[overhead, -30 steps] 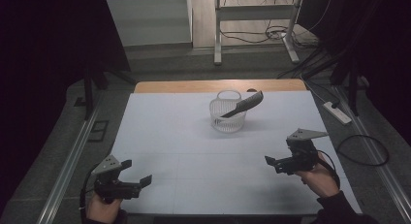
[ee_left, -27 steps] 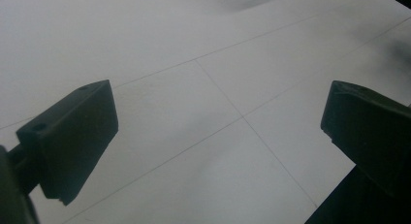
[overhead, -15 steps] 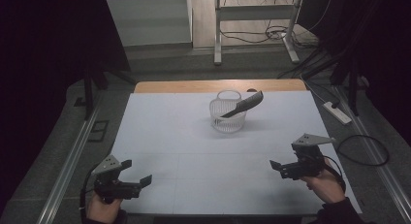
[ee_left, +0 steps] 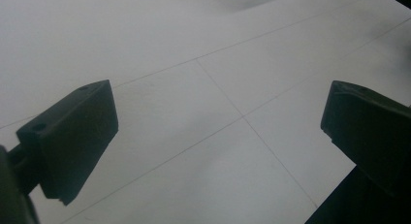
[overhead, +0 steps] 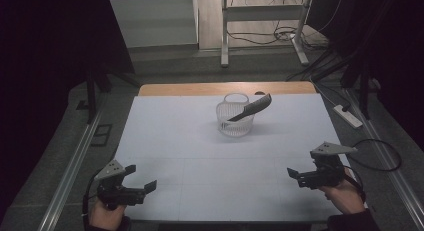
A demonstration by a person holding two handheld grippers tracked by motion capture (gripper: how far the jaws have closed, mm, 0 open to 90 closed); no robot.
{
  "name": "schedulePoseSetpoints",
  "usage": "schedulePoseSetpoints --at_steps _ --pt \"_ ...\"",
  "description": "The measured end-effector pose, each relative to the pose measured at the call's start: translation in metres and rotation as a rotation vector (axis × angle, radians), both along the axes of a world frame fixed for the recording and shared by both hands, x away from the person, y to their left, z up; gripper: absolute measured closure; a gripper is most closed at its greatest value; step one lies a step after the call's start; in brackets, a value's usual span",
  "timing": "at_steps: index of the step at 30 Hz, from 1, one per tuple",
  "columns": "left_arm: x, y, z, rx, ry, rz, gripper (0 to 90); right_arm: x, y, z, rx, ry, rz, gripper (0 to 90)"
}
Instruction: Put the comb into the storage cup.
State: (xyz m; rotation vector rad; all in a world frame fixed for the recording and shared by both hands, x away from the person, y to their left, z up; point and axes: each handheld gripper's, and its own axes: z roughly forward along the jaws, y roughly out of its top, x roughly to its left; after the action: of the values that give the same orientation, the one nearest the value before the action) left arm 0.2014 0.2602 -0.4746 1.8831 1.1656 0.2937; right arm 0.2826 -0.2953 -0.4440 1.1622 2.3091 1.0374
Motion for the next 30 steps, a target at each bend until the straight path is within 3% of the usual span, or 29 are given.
schedulePoseSetpoints --at_steps 30 --pt "0.0 0.001 0.0 -0.003 0.004 0.003 0.5 -0.02 -0.03 -0.007 -0.052 -0.005 -0.092 0.0"
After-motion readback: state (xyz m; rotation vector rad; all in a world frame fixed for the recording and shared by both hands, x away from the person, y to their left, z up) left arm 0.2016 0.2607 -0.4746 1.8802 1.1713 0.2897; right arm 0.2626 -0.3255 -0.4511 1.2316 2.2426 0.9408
